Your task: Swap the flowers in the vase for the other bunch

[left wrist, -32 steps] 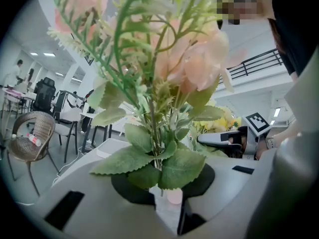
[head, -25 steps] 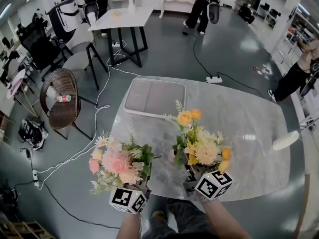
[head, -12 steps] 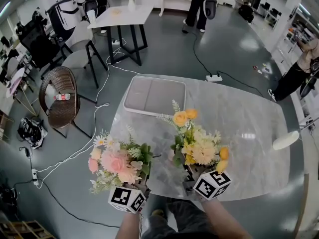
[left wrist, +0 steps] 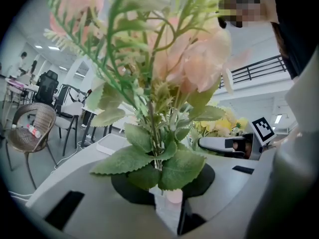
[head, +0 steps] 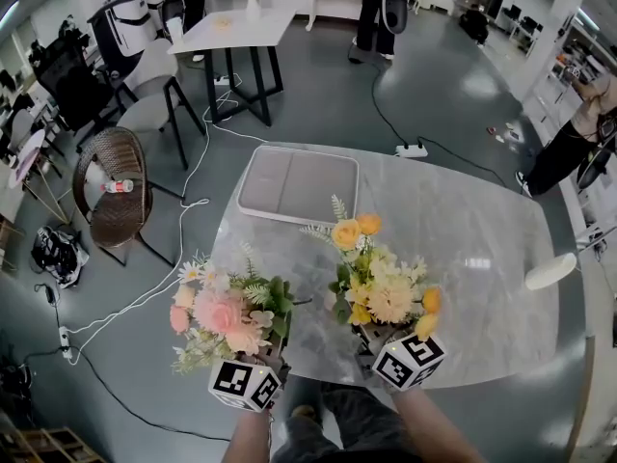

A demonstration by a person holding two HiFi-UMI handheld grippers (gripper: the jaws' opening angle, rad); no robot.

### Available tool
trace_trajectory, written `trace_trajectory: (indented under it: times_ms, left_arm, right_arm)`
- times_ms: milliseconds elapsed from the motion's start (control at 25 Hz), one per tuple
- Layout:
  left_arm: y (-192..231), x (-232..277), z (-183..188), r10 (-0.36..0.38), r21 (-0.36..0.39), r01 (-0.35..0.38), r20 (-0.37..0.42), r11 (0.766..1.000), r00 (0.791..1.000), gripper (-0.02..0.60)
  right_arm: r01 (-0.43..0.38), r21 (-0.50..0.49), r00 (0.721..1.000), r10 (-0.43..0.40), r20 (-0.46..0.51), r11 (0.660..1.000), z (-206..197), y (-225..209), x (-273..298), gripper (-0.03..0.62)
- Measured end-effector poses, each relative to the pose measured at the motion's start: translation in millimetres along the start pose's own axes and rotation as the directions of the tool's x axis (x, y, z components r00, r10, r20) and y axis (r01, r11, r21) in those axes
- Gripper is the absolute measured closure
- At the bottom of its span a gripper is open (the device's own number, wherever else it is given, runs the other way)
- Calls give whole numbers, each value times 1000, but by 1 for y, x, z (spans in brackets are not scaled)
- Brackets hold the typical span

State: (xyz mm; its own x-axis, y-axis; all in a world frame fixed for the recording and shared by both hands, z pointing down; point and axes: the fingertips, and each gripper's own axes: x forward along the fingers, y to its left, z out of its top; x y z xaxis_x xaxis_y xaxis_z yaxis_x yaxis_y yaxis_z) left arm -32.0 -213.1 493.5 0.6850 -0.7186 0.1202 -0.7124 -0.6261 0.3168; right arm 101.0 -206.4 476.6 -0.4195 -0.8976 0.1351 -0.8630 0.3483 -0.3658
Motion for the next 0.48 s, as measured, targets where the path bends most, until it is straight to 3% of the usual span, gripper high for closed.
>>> trace_trajectory:
  times_ms: [480]
  left_arm:
    - [1, -1, 1, -5, -7, 5, 6, 1000, 1000, 494]
  right_arm:
    - [-40, -107, 999, 36, -36, 993, 2, 14, 0, 364]
